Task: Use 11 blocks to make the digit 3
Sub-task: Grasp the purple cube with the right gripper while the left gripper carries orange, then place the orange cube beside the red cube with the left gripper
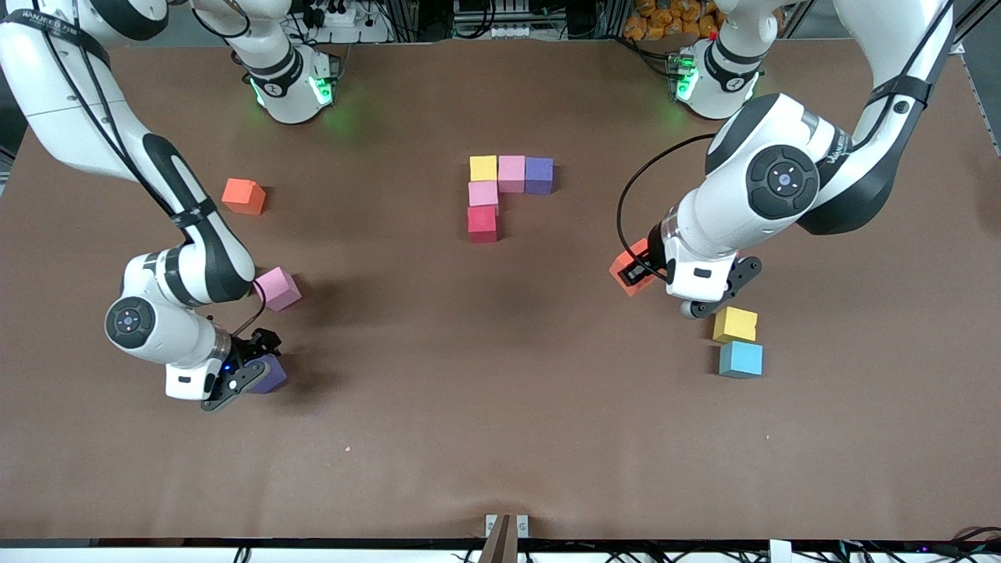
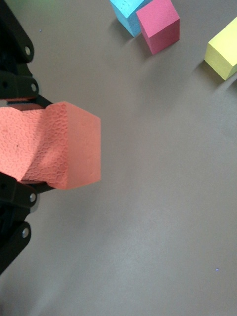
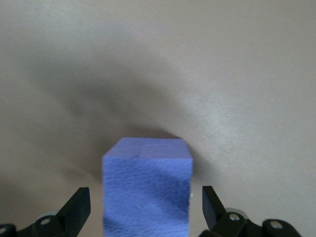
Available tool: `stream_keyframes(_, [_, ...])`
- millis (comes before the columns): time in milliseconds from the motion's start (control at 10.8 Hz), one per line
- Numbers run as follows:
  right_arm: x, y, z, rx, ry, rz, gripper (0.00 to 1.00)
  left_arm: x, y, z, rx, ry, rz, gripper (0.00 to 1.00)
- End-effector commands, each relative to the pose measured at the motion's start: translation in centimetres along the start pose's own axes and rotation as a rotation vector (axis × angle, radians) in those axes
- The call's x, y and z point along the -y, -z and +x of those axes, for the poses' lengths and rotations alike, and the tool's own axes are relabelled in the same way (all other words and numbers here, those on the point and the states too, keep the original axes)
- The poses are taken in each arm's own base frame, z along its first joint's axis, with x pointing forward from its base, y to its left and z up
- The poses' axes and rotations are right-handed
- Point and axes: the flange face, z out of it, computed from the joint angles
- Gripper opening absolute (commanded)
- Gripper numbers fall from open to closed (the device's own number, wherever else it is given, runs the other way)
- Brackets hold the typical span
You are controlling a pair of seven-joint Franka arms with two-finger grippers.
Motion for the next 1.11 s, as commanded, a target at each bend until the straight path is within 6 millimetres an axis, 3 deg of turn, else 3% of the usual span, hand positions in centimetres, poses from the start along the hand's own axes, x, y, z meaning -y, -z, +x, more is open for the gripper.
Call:
stream_keyframes(0, [0.2, -0.3, 1.0, -0.008, 0.023, -0.009, 0.83, -1.0, 0.1, -1.9, 0.021, 0.078, -0.019, 0.0])
stream_keyframes(92, [0.3, -0.3, 1.1, -0.008, 0.026, -0.01, 0.7, -1.4, -0.9, -2.9, 0.027, 0.132, -0.017, 0.0])
stream_keyframes(277, [0.6, -0.2, 1.4, -0.006, 0.031, -0.012, 0.44, -1.6, -4.7, -5.0, 0.033, 0.26, 0.015, 0.0])
stream_keyframes(369, [0.6, 0.6, 1.5, -0.01, 0.023, -0.018, 0.38, -1.3, -6.6, -5.6, 0.035, 0.326, 0.021, 0.0])
stream_keyframes(461, [0.8, 1.4, 1.8, -0.016, 0.015, -0.023, 0.36, -1.3, -8.0, -6.6, 0.038, 0.374, 0.021, 0.0])
stream_keyframes(646, [3.7, 2.6, 4.0, -0.019, -0.033, -0.024, 0.29, -1.4, -10.3, -8.8, 0.044, 0.447, 0.014, 0.0])
stream_keyframes(830, [7.1, 3.6, 6.7, -0.01, -0.118, -0.02, 0.27, -1.5, -10.6, -9.3, 0.048, 0.464, 0.018, 0.0])
stream_keyframes(1015, [10.4, 4.9, 9.2, 0.001, -0.207, -0.013, 0.27, -2.0, -11.5, -11.1, 0.05, 0.565, 0.008, 0.0])
